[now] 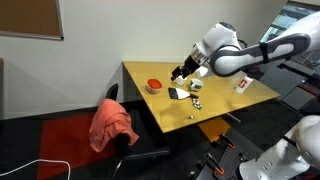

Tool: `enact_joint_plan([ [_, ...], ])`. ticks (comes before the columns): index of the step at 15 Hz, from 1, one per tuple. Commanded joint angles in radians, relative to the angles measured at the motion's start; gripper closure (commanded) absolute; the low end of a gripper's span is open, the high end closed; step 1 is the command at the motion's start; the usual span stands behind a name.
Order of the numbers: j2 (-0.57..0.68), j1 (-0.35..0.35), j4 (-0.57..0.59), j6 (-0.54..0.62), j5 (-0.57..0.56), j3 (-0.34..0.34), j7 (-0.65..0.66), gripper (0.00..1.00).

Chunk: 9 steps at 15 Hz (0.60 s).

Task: Take the orange lid from the clear bowl and put it on the table then pour out the contents from bowl onto the table then put the bowl on the table and put the lid on the bowl

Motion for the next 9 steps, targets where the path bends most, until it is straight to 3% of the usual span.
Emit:
enact_joint_plan([
  [1, 0.178, 0.028, 0.184, -0.044, 0.033, -0.055, -0.059, 0.0],
  [9, 0.487, 0.018, 0.531, -0.13, 0.111, -0.139, -0.211, 0.0],
])
